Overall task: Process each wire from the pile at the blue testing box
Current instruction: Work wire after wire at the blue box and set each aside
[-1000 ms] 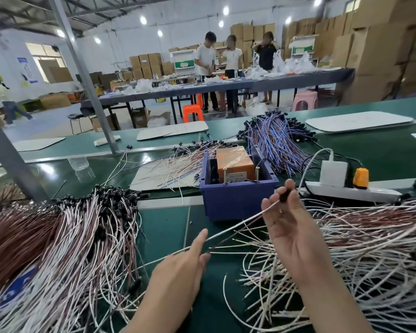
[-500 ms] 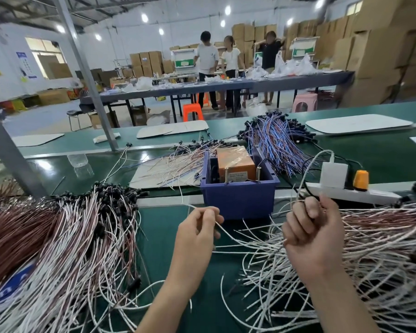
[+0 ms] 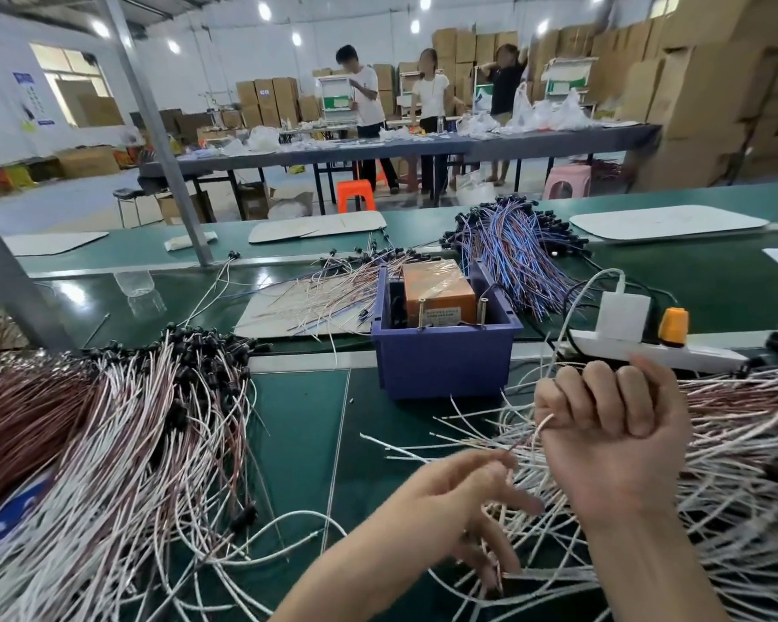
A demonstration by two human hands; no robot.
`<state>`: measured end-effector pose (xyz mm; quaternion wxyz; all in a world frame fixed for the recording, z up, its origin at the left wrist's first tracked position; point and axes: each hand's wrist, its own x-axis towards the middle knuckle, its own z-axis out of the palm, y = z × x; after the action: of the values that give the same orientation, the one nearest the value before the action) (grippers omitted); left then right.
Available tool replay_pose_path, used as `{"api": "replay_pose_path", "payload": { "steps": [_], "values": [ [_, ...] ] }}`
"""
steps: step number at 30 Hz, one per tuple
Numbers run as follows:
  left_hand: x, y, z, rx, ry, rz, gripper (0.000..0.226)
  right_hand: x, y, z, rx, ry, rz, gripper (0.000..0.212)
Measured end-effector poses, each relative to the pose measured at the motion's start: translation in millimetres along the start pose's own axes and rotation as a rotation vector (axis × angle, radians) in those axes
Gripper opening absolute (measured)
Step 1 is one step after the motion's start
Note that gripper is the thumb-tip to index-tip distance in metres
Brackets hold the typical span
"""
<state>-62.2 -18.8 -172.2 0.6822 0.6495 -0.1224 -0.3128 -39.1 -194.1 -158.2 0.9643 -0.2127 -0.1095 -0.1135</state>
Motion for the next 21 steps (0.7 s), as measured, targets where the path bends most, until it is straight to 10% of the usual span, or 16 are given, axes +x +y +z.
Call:
{"api": "replay_pose_path", "payload": {
  "steps": [5,9,14,21],
  "values": [
    [10,-11,-16,0.44,0.714,0.467,0.024,1,23,4,-0.49,0.031,0.209,0.051],
    [13,-14,-26,0.501,0.873,0.594,0.033,-13,65,0,-1.213,-0.098,0.25,0.032],
    [8,-10,-39,0.54,0.958,0.59,0.035,-21,85,-7,-1.318,-0.4,0.31,0.015],
    [-3,5,-53,0.424,1.196,0.615,0.055,-21,83,-7,-1.367,-0.305,0.258,0.01]
  ]
}}
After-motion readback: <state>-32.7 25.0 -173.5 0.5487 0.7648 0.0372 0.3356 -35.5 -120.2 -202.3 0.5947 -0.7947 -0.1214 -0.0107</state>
